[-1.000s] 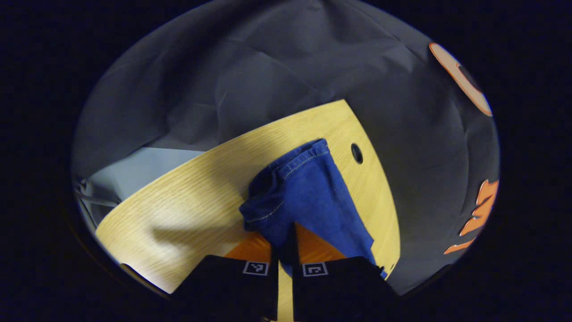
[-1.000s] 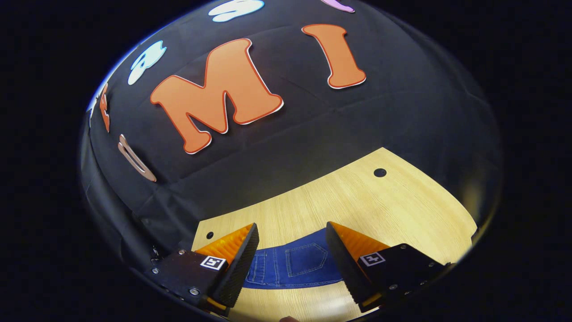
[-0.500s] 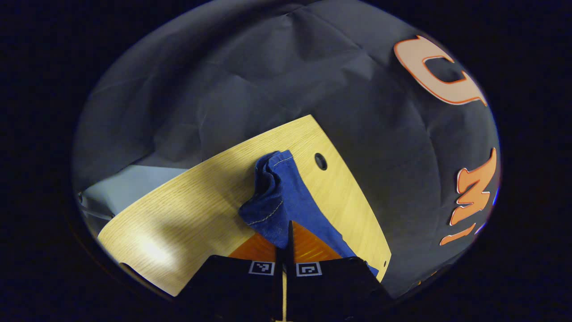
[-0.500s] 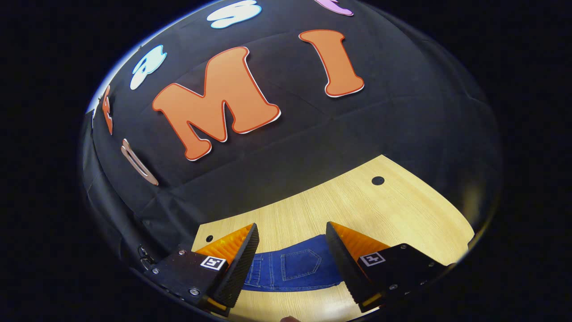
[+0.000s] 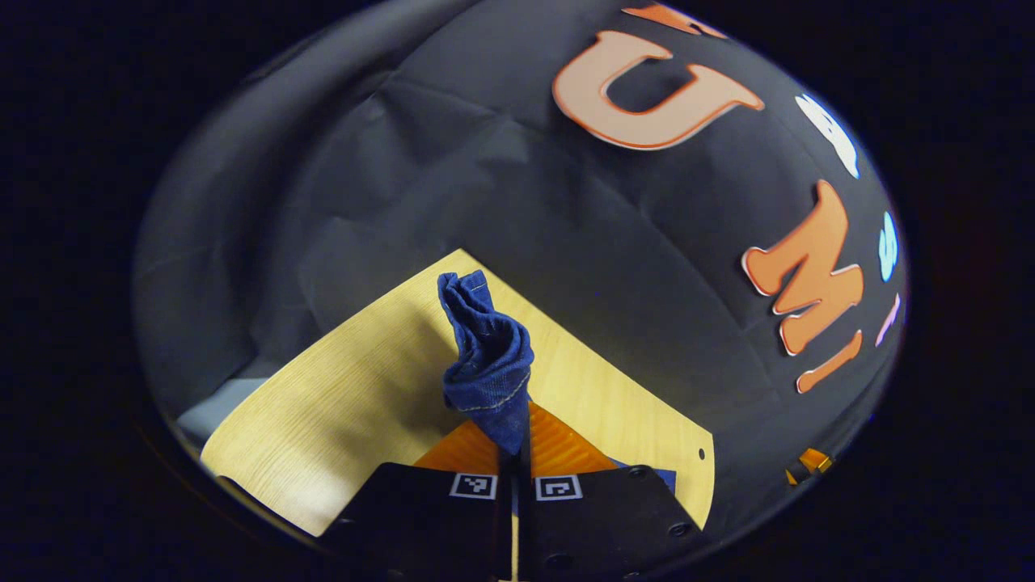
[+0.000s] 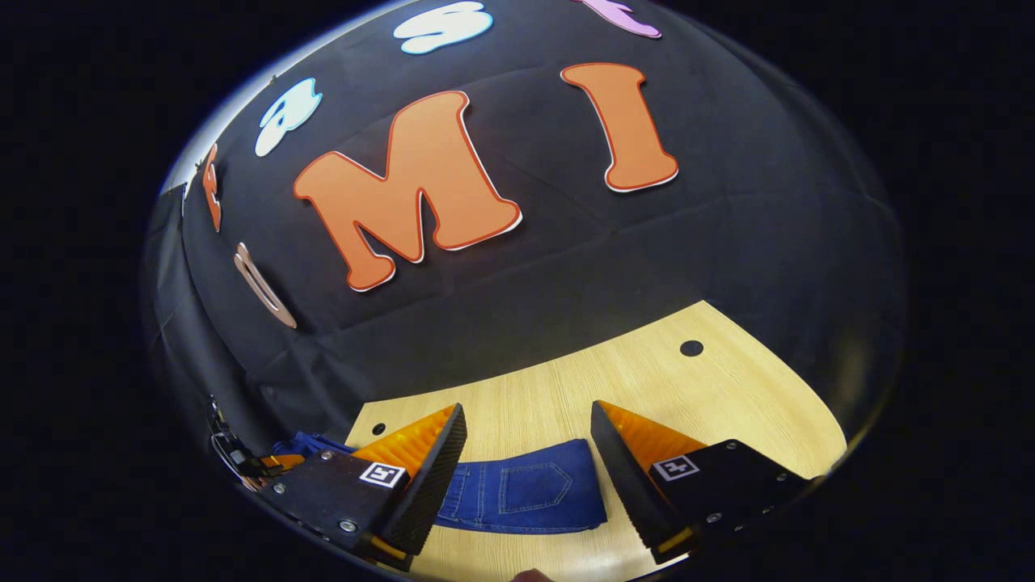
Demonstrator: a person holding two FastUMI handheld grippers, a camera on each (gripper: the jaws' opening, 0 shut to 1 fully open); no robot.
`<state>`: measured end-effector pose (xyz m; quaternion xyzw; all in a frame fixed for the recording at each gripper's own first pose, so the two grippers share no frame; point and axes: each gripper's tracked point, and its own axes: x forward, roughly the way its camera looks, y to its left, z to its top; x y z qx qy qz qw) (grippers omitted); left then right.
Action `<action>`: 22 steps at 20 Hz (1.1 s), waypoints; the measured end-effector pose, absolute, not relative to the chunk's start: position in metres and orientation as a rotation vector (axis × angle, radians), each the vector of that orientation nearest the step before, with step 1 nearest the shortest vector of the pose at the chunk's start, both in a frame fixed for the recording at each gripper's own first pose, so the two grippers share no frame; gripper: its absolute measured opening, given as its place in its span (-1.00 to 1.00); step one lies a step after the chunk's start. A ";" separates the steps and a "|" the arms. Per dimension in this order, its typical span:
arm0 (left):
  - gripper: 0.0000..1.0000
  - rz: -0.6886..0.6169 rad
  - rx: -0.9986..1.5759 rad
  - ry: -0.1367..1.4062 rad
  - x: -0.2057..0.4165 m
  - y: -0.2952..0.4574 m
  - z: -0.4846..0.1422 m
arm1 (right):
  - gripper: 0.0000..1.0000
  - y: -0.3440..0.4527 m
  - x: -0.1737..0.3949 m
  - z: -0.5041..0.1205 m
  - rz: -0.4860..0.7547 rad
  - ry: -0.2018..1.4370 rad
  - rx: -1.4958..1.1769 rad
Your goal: Grasp the waist and the cuffs of the jeans and fold them to make the two legs overlap; first hold the waist and fold one-third of the jeans toward the cuffs, then hold the cuffs and fold the remaining one-third in the same direction to finish folding.
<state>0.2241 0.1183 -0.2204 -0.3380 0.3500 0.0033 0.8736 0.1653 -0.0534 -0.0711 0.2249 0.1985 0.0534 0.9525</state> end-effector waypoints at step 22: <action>-0.94 -0.491 -0.385 0.757 0.213 -0.201 -0.126 | 0.94 -0.075 0.167 -0.075 0.113 0.377 0.376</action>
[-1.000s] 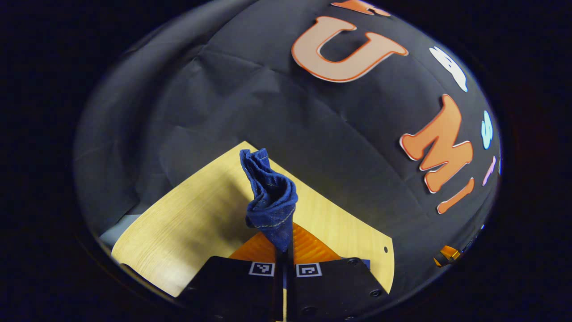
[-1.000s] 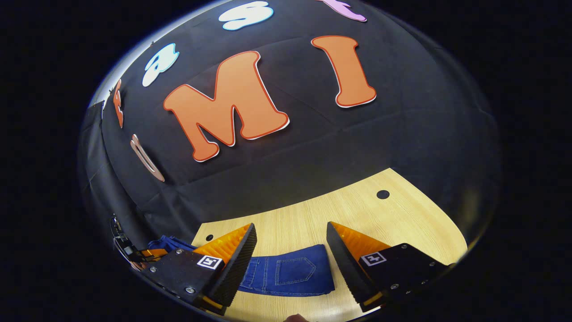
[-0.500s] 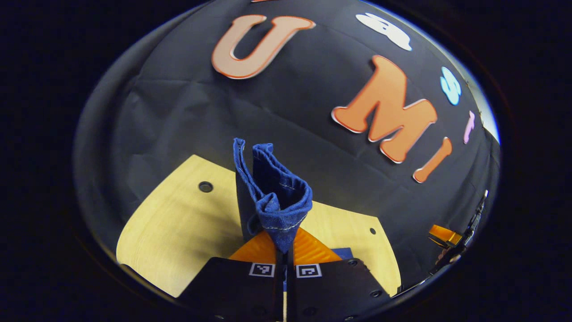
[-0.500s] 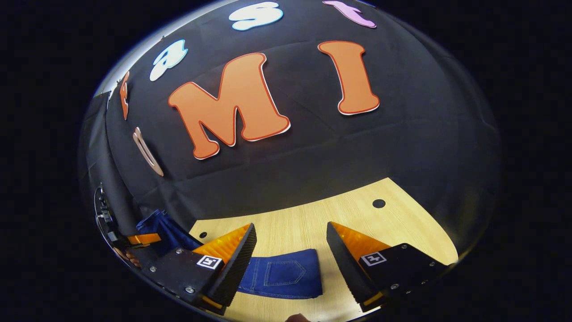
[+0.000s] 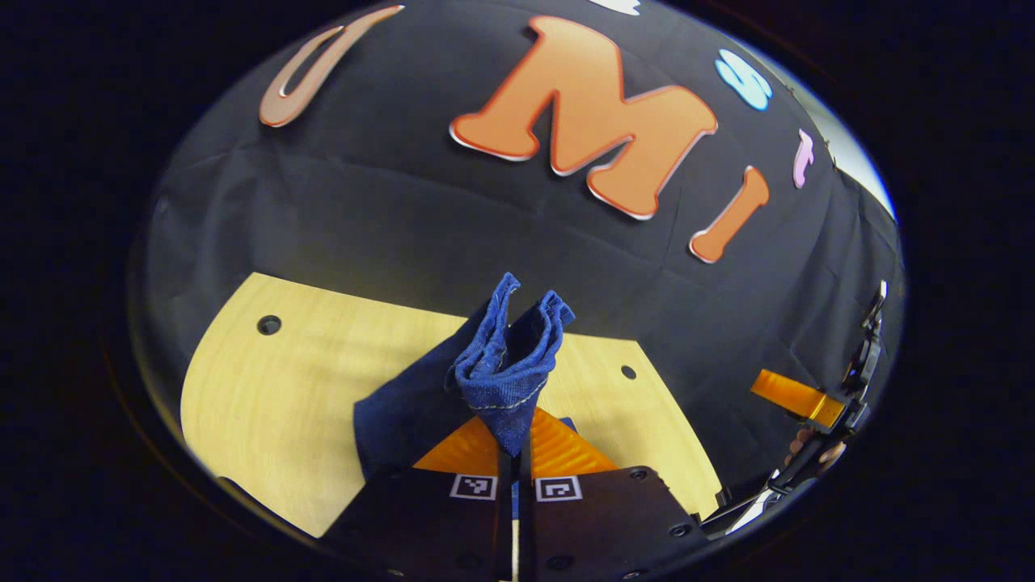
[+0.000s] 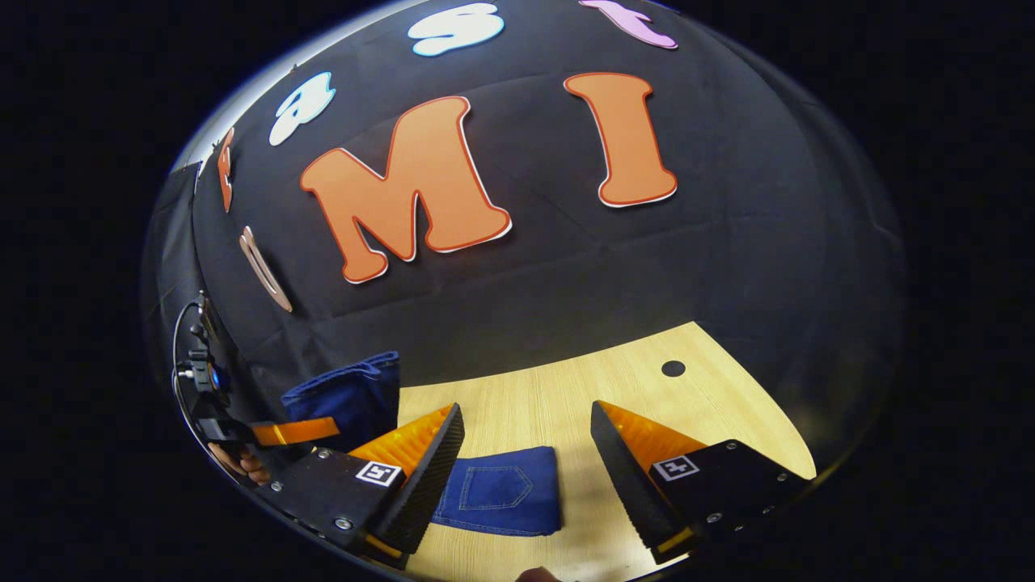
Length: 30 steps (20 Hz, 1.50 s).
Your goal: Grasp the waist and the cuffs of the jeans and fold them to make the two legs overlap; first hold the waist and fold one-third of the jeans toward the cuffs, then hold the cuffs and fold the remaining one-third in the same direction to finish folding.
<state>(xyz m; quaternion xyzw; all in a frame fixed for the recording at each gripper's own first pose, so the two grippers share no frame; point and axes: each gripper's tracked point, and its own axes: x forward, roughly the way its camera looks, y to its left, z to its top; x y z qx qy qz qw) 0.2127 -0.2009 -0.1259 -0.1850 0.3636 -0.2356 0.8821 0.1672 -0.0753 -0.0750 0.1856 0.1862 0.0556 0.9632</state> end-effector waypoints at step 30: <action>0.89 -0.279 -0.069 0.218 0.216 -0.192 0.002 | 0.93 -0.070 0.194 -0.021 0.228 0.010 0.210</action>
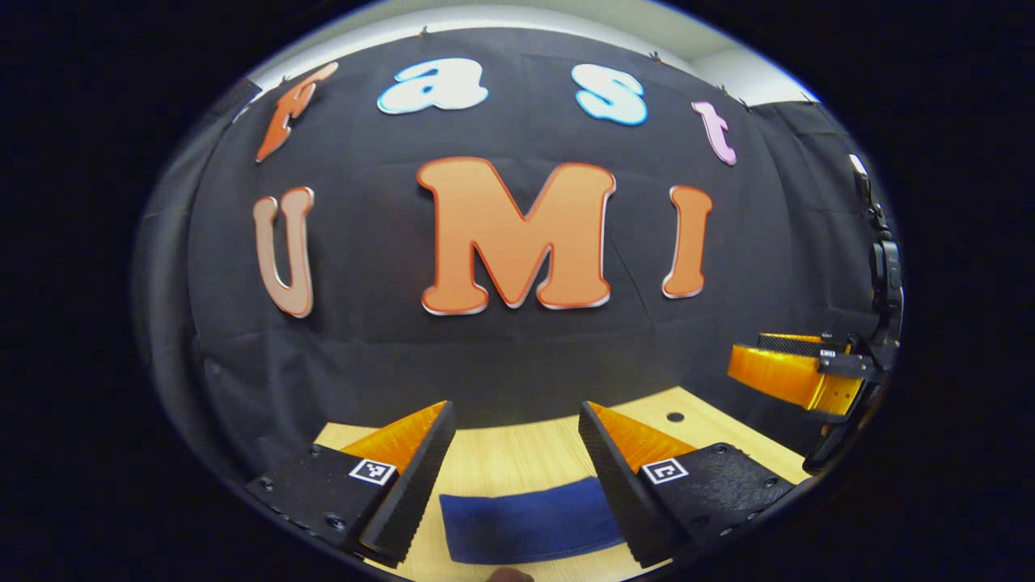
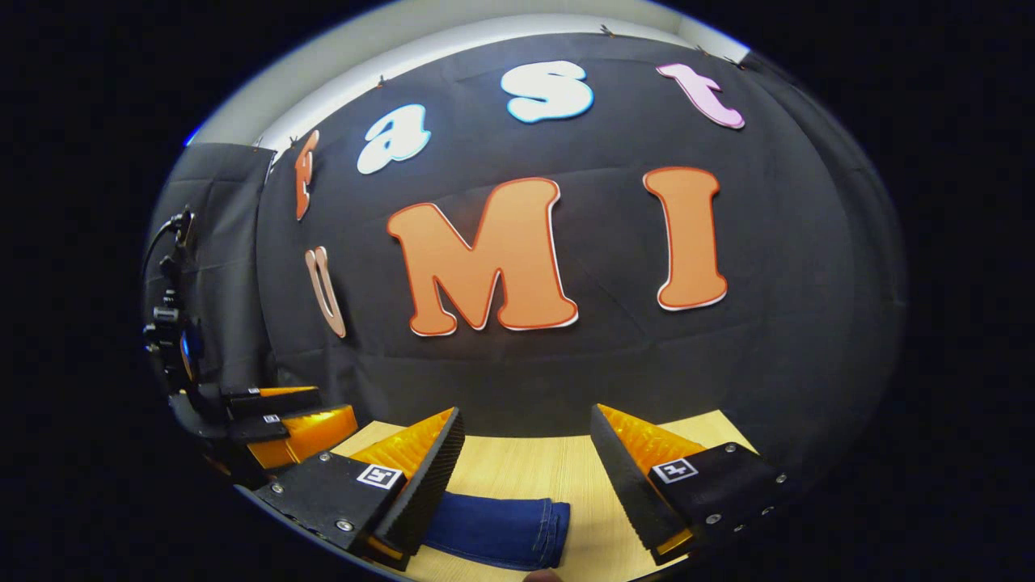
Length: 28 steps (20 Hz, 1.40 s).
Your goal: Grasp the waist and the cuffs of the jeans and fold them to make the two legs overlap; first hold the waist and fold one-third of the jeans toward the cuffs, then hold the cuffs and fold the remaining one-third in the same direction to finish folding.
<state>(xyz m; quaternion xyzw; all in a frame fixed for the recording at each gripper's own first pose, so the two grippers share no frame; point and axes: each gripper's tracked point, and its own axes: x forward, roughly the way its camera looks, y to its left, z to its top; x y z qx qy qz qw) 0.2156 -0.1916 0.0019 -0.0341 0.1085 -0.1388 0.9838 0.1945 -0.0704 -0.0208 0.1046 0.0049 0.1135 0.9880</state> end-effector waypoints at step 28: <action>0.89 -0.068 -0.130 0.013 0.210 -0.124 0.035 | 0.94 -0.066 0.211 -0.006 0.215 -0.154 0.083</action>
